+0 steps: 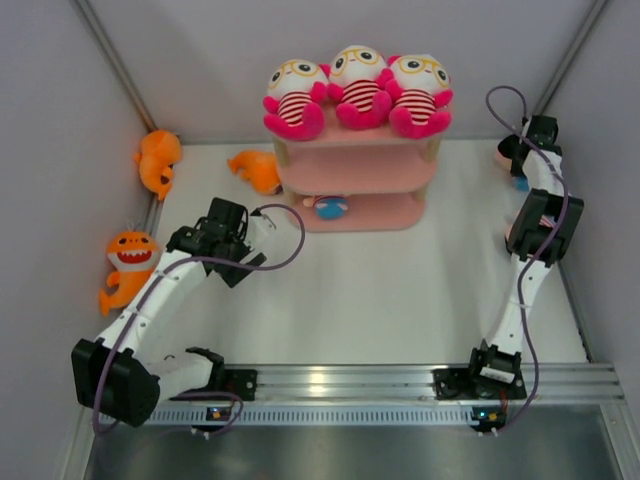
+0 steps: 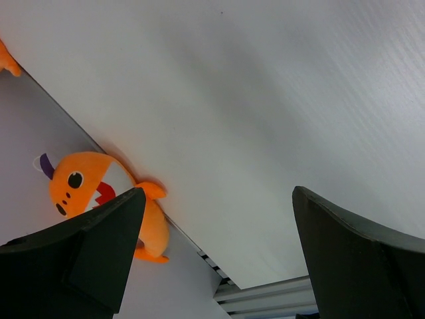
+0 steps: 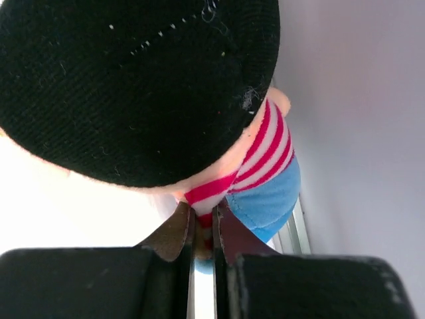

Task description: Place and organize the stuffed toys onto the shelf

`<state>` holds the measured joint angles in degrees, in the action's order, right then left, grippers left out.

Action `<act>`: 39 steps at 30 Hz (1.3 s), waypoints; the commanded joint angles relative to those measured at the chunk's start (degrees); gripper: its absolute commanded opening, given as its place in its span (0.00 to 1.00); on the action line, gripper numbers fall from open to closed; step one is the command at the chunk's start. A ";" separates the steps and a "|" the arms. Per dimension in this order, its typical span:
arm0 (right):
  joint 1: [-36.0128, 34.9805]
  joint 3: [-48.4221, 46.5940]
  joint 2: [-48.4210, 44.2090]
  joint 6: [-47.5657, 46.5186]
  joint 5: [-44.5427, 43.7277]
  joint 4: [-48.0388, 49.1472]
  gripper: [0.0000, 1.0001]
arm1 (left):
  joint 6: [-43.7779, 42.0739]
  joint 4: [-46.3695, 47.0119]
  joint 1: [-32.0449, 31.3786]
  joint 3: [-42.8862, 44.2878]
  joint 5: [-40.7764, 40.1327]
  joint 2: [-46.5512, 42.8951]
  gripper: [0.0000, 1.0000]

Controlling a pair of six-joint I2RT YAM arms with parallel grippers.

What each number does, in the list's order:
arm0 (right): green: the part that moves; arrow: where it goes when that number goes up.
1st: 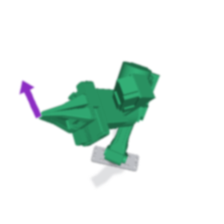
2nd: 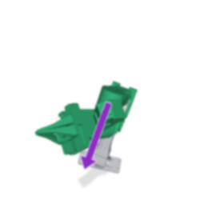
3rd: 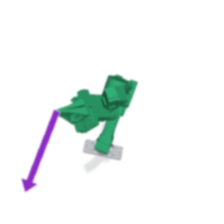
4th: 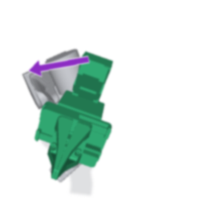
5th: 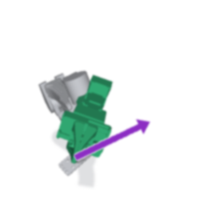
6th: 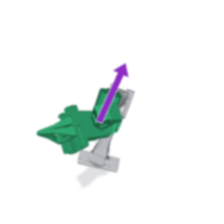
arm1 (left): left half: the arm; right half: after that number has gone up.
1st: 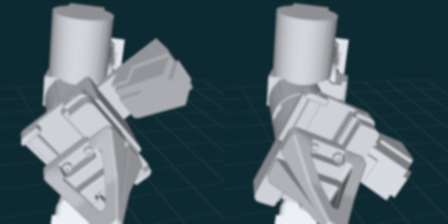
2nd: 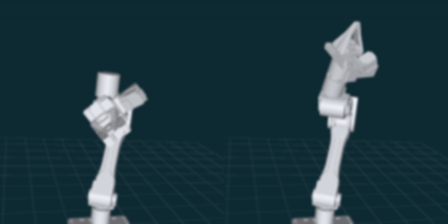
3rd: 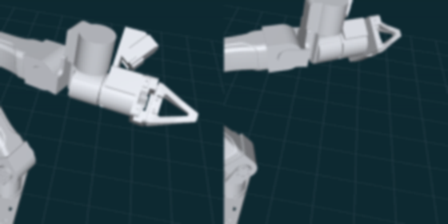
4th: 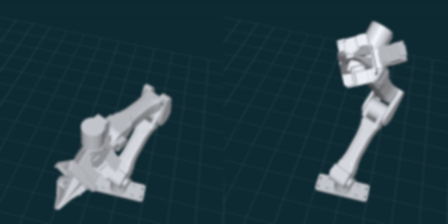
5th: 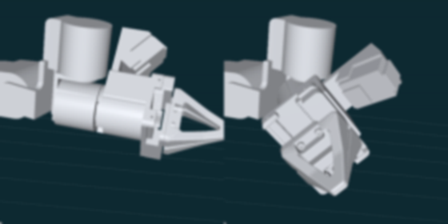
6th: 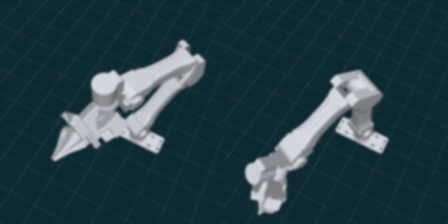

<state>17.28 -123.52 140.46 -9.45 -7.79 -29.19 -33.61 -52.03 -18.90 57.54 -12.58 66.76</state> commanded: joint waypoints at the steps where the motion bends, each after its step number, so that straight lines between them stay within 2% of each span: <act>1: -0.14 -0.14 -2.99 0.74 2.95 -2.19 0.00 | -0.23 1.49 0.18 2.40 2.11 -0.75 0.98; 4: -0.66 5.90 -12.11 6.61 7.25 2.19 0.00 | -0.41 1.49 0.17 2.14 4.57 -1.45 0.98; 8: -1.63 24.24 -28.90 15.42 13.85 12.39 0.00 | -0.41 1.23 0.17 2.14 5.99 -2.95 0.98; 10: -3.29 29.28 -38.30 17.18 14.47 14.94 0.00 | -0.15 0.97 0.09 2.31 6.95 -4.00 0.98; 13: -6.45 39.46 -49.64 19.63 14.91 14.87 0.00 | 0.03 0.09 0.00 2.40 10.02 -5.59 0.98; 17: -10.50 47.73 -63.88 22.20 14.83 13.99 0.00 | -0.14 -1.84 -0.35 1.88 14.93 -7.26 0.98; 18: -11.47 48.81 -69.31 22.20 13.26 13.38 0.00 | -0.58 -2.37 -0.44 1.61 15.56 -7.96 0.98; 24: -18.84 51.01 -86.11 19.30 4.73 3.55 0.00 | -1.20 -4.83 -0.79 0.91 16.88 -11.38 0.98; 26: -19.30 50.40 -89.56 17.72 5.06 1.25 0.00 | -1.20 -5.18 -0.88 1.17 17.58 -12.26 0.98; 29: -19.83 49.00 -93.79 13.33 19.16 -1.83 0.00 | -1.11 -5.45 -0.79 2.05 19.34 -13.50 0.98; 30: -19.83 48.65 -93.71 12.19 35.92 -2.36 0.00 | -0.94 -5.54 -0.79 2.31 19.78 -14.11 0.98; 32: -20.44 49.07 -92.40 13.13 54.20 0.43 0.00 | -0.76 -5.54 -0.79 3.19 21.19 -14.55 0.98; 33: -23.57 49.95 -91.08 16.28 62.73 2.71 0.00 | -0.15 -5.54 -0.88 3.54 21.54 -14.90 0.98; 34: -26.65 50.48 -90.63 15.61 57.85 2.91 0.00 | 0.03 -5.80 -0.88 4.33 22.15 -15.08 0.98; 35: -30.34 50.31 -90.11 13.34 57.80 1.34 0.00 | 0.12 -6.15 -0.88 4.68 22.68 -15.43 0.98; 36: -34.64 50.40 -89.15 10.97 47.88 0.37 0.00 | 0.03 -6.41 -0.88 5.04 23.30 -15.96 0.98; 37: -43.38 51.36 -88.53 8.08 43.52 -0.07 0.00 | -0.06 -7.29 -0.79 5.47 23.82 -16.48 0.98; 39: -50.38 53.11 -85.73 7.96 40.14 2.80 0.00 | -0.41 -8.00 -0.88 6.62 26.11 -17.80 0.98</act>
<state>-24.12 -72.25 51.55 2.35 33.82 -28.27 -34.20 -58.46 -19.57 60.77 8.93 51.64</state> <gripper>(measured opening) 0.063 0.982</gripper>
